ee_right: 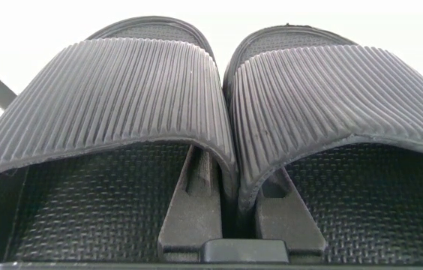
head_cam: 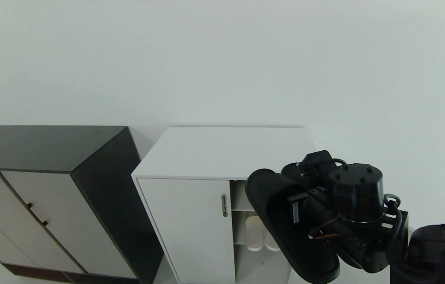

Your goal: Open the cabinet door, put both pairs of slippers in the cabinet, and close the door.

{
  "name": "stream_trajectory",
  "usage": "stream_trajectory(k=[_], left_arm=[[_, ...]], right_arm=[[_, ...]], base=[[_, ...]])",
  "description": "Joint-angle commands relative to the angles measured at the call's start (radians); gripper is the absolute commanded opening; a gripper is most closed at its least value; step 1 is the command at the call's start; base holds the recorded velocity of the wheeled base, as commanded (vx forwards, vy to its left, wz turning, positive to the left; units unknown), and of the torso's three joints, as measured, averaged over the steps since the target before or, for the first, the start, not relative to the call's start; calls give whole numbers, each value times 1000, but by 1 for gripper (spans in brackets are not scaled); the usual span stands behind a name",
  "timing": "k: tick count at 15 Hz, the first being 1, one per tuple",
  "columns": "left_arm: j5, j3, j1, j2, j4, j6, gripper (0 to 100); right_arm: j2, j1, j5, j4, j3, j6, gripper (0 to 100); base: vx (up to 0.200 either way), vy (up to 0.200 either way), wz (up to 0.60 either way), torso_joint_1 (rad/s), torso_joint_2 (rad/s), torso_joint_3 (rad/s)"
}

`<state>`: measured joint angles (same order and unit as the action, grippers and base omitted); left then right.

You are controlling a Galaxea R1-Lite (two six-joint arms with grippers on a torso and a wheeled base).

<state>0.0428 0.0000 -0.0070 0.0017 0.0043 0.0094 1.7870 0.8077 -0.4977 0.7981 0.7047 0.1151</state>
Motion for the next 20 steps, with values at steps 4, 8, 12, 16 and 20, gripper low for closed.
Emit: stream_trajectory(k=[4,8,12,16,20], left_arm=[[0,0,1,0,0,0,0],[0,0,1,0,0,-2,0],[-3,0,1,0,0,-2,0],[-4,0,1,0,0,-3,0],[-4,0,1,0,-1,-3,0]], right_arm=[[14,-5,-4,1,-19,-18,0],[15,-4,-1,26,-31,-18,0],[17,1,4,44,-39,-20,0],[17,1,2,44,-40,-20,0],[17,2,4,44,-42,-18,0]], base=[[0,0,0,0,0,0],[0,0,0,0,0,0],[0,0,0,-29,66,37],[0,0,0,-196,442,243],[0,0,0,-235,554,318]])
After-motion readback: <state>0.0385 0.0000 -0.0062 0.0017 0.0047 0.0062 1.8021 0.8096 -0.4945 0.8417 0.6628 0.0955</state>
